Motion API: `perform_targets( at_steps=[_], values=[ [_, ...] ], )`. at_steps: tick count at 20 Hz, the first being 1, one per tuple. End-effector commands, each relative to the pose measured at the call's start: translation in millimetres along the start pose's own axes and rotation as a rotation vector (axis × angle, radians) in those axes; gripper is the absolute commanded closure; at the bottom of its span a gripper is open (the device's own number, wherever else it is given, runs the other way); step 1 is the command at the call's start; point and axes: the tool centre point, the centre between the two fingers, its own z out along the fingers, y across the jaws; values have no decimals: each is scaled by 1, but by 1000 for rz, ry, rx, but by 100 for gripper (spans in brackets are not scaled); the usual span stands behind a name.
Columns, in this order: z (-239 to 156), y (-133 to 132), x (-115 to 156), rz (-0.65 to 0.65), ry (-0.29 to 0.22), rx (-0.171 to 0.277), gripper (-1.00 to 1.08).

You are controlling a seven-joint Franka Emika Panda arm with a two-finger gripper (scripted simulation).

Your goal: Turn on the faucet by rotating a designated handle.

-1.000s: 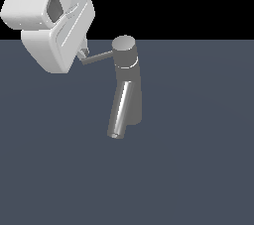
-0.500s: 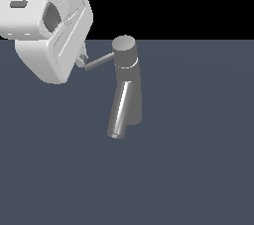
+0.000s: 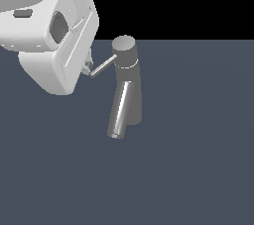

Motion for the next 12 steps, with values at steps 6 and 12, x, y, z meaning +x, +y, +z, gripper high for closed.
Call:
perform_targets(
  at_steps=[6,12],
  values=[
    [3,20,29,28,22,-12,108],
    [0,15,27,11,9,1,108]
  ],
)
